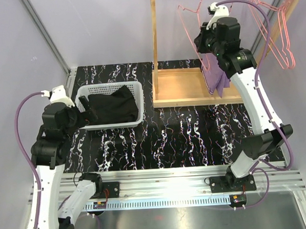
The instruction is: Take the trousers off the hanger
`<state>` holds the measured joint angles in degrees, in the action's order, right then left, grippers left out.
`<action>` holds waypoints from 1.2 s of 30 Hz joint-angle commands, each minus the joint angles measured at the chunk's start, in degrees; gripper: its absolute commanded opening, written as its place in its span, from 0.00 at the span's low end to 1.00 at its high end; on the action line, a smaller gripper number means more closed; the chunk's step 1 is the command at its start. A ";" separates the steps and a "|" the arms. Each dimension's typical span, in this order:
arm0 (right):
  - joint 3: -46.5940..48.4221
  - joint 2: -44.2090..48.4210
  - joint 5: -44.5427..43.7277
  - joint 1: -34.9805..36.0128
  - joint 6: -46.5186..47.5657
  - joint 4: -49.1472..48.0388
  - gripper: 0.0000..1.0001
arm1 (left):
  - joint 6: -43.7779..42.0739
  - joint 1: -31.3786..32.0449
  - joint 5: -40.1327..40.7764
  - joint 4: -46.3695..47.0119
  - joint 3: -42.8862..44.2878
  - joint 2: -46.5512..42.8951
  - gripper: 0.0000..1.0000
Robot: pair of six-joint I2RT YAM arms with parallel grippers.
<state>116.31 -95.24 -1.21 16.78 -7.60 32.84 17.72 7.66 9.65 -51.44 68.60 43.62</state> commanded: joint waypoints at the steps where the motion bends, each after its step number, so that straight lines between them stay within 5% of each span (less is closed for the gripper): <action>1: 0.14 1.20 -5.02 2.47 1.18 -2.79 0.00 | 0.74 -0.01 -1.04 1.52 -0.39 -0.90 0.99; 7: -1.34 1.37 -8.72 3.44 0.21 -2.08 0.01 | 0.48 -0.02 1.95 4.06 -5.31 -1.78 0.99; 9: -1.53 1.99 -7.32 3.35 0.04 -1.90 0.19 | 0.21 -0.01 1.69 5.64 -6.80 -2.74 0.99; 10: -1.61 2.69 -6.44 3.35 0.04 -1.73 0.38 | 0.04 -0.01 1.69 6.00 -7.85 -3.01 0.99; 17: 0.22 7.52 -2.58 3.44 0.92 2.74 0.65 | -1.01 -0.01 2.92 5.65 -7.96 -3.01 0.99; 21: 5.58 9.37 -3.35 3.35 2.23 12.23 0.99 | -1.19 0.07 2.40 3.54 -5.85 -2.92 0.99; 26: 9.28 10.78 -11.62 1.34 2.41 20.06 0.99 | -0.84 0.07 -1.29 3.37 -6.11 -2.84 0.99; 36: 18.58 4.02 2.86 -11.41 4.34 27.26 0.98 | -1.01 0.07 -14.04 -3.74 3.99 -0.11 0.99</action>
<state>131.39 -87.83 -4.67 7.09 -5.32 55.96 17.56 7.66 1.17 -53.52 68.86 43.22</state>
